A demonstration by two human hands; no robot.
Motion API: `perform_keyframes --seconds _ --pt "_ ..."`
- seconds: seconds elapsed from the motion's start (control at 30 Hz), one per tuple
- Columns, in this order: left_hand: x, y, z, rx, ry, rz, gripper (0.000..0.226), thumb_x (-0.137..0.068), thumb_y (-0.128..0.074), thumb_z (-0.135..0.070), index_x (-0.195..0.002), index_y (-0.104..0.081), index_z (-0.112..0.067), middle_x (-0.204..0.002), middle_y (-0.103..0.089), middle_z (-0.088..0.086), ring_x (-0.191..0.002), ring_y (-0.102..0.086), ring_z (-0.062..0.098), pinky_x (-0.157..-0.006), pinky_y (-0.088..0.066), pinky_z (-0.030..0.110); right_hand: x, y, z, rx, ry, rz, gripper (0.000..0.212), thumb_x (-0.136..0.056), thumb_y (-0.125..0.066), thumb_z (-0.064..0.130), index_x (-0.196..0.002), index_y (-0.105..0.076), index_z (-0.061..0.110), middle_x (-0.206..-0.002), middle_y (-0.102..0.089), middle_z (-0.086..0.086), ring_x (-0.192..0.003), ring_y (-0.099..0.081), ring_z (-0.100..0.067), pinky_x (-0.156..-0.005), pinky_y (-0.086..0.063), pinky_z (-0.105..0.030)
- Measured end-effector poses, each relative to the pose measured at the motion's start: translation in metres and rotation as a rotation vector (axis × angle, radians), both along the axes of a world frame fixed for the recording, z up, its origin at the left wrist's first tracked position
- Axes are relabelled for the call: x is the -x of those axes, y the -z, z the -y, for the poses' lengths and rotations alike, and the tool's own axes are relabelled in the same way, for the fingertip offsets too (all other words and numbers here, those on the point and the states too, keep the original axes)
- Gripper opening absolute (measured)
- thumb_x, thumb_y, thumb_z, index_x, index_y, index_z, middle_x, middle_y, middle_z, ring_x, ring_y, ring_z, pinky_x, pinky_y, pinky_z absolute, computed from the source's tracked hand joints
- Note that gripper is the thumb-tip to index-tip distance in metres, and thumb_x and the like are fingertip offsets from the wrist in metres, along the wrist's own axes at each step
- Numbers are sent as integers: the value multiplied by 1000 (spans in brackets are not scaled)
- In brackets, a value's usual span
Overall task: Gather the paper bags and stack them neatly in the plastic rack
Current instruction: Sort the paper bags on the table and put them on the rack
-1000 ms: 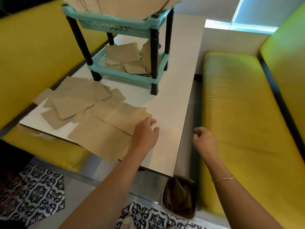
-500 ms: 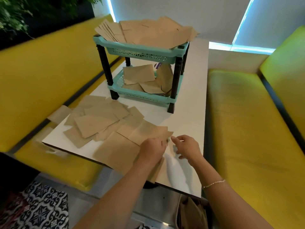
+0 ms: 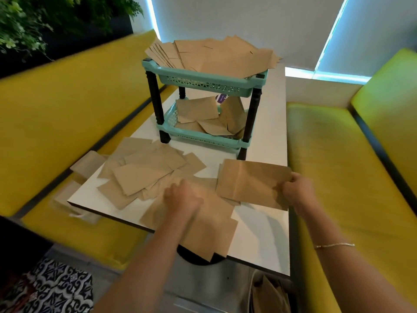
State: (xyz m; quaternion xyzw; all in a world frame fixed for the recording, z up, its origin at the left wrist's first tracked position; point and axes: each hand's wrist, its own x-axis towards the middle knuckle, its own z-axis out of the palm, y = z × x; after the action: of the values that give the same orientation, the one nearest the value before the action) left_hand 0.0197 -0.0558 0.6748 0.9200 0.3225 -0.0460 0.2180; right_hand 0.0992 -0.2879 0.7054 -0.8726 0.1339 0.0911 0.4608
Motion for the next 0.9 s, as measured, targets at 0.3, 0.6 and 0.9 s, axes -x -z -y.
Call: perform_keyframes --seconds 0.3,0.6,0.9 --pt "20 8 -56 16 -226 -301 105 -60 -82 -52 -138 -27 -6 -138 -42 13 -126 -42 30 -101 -35 40 5 -1 7 -22 14 2 28 -89 -45 2 -106 -62 17 -95 -64 -8 -90 -62 -33 -79 -55 -43" --pt "19 -37 -28 89 -149 31 53 -81 -71 -15 -129 -49 -10 -122 -57 13 -109 -54 28 -84 -41 32 10 -12 26 -22 71 84 32 -91 -41 -2 -115 -60 10 -97 -58 -8 -86 -53 -25 -64 -46 -32" --pt "1 -95 60 807 -39 617 33 -84 -67 -14 -116 -61 -16 -103 -65 -3 -89 -62 14 -74 -51 28 31 -2 129 241 395 218 39 -83 -43 -6 -113 -65 5 -106 -65 -21 -97 -60 -36 -82 -53 -45"
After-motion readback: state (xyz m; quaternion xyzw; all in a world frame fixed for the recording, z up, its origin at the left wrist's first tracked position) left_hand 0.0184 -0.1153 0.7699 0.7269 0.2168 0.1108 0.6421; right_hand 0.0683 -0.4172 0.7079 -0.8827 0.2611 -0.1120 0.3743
